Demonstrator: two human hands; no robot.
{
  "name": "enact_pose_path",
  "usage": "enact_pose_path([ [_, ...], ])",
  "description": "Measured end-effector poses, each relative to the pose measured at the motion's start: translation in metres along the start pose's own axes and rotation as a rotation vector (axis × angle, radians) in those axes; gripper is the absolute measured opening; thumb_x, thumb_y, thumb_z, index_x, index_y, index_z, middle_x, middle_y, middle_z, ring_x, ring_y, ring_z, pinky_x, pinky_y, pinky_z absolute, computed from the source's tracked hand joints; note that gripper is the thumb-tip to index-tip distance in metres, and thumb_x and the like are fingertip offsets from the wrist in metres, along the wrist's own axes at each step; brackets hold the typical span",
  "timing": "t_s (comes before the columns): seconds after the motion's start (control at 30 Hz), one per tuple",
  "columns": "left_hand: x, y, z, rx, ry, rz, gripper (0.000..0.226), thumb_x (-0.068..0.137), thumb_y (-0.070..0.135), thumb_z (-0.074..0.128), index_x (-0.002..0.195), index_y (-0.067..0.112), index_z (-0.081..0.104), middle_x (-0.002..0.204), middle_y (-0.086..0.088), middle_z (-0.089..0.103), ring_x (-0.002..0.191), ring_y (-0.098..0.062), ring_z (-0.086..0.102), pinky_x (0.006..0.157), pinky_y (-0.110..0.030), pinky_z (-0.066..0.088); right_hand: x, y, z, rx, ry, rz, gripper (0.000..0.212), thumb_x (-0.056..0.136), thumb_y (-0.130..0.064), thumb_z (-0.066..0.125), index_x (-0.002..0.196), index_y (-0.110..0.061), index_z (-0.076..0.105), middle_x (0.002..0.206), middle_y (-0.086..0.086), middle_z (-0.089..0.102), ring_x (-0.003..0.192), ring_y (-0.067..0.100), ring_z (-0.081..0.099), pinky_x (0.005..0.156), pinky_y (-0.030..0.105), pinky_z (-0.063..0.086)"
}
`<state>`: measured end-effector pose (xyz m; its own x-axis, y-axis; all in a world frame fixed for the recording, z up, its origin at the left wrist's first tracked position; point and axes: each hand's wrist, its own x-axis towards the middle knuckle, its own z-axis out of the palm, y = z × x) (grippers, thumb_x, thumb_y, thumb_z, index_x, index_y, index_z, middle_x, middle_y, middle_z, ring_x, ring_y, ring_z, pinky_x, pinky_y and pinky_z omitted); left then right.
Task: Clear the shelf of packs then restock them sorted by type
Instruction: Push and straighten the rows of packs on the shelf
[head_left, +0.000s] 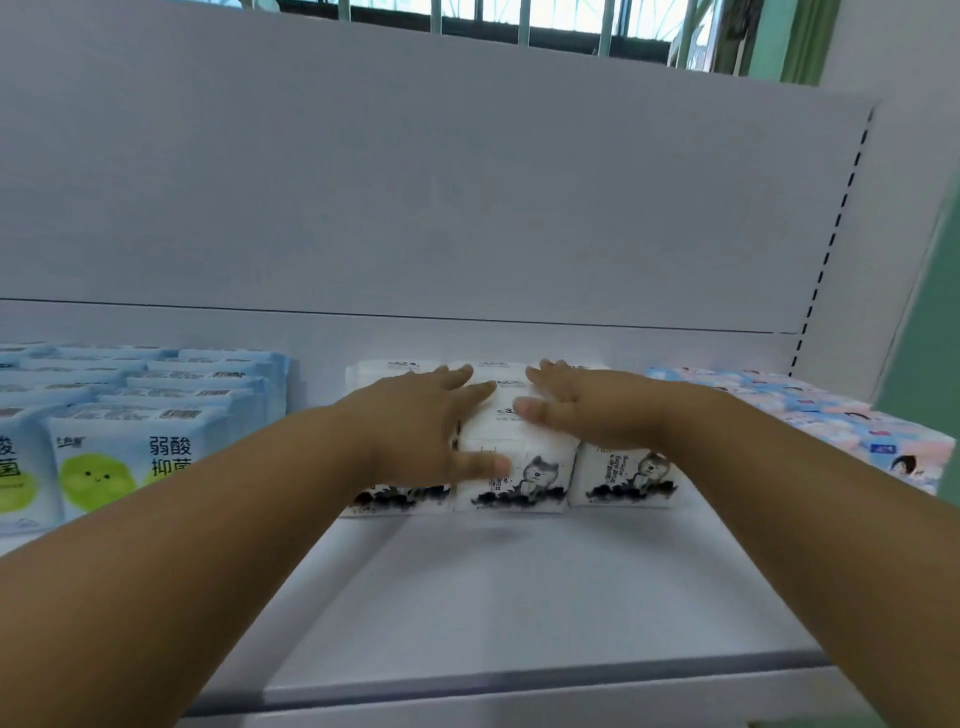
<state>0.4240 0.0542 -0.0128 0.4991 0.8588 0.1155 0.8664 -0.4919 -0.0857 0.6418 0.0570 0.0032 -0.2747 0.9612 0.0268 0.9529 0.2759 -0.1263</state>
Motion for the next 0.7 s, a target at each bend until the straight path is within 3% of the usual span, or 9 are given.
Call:
enact_pose_path([
  [0.1, -0.003, -0.004, 0.010, 0.098, 0.016, 0.052, 0.112, 0.072, 0.077, 0.061, 0.156, 0.034, 0.000, 0.165, 0.004, 0.002, 0.151, -0.017, 0.010, 0.121, -0.038, 0.017, -0.012, 0.005, 0.009, -0.115, -0.047, -0.046, 0.104, 0.080, -0.074, 0.052, 0.157, -0.025, 0.004, 0.164, -0.007, -0.003, 0.150, 0.009, 0.002, 0.120, 0.029, 0.005],
  [0.2, 0.002, -0.003, 0.019, 0.110, 0.094, 0.046, 0.111, 0.074, 0.067, 0.068, 0.156, 0.032, 0.002, 0.165, 0.004, 0.004, 0.151, -0.018, 0.013, 0.120, -0.036, 0.020, -0.012, 0.003, 0.015, -0.113, -0.001, -0.059, 0.111, 0.077, -0.065, 0.067, 0.157, -0.022, 0.003, 0.164, -0.006, -0.003, 0.150, 0.010, 0.004, 0.118, 0.025, 0.007],
  [0.33, 0.004, -0.005, 0.019, 0.114, 0.099, 0.048, 0.112, 0.075, 0.065, 0.069, 0.156, 0.031, 0.001, 0.165, 0.004, 0.005, 0.150, -0.018, 0.014, 0.119, -0.037, 0.022, -0.007, 0.001, 0.019, -0.114, 0.043, -0.052, 0.111, 0.078, -0.063, 0.068, 0.157, -0.020, 0.004, 0.165, -0.004, -0.001, 0.150, 0.013, 0.007, 0.119, 0.027, 0.010],
  [0.47, -0.004, -0.001, 0.007, 0.099, 0.121, 0.068, 0.117, 0.069, 0.071, 0.070, 0.156, 0.032, 0.002, 0.165, 0.003, 0.008, 0.149, -0.020, 0.016, 0.119, -0.034, 0.015, -0.019, 0.006, 0.017, -0.135, 0.084, -0.054, 0.118, 0.071, -0.073, 0.066, 0.157, -0.022, 0.003, 0.165, -0.006, -0.005, 0.151, 0.010, 0.000, 0.120, 0.030, 0.007],
  [0.7, -0.015, 0.061, 0.001, 0.090, 0.276, 0.101, 0.084, 0.089, 0.059, 0.055, 0.156, 0.028, 0.013, 0.163, 0.004, 0.016, 0.147, -0.017, 0.023, 0.117, -0.028, 0.016, -0.050, 0.027, 0.007, -0.084, 0.149, -0.121, 0.117, 0.070, -0.069, 0.070, 0.157, -0.022, 0.007, 0.165, -0.007, 0.004, 0.150, 0.008, 0.006, 0.119, 0.027, 0.010],
])
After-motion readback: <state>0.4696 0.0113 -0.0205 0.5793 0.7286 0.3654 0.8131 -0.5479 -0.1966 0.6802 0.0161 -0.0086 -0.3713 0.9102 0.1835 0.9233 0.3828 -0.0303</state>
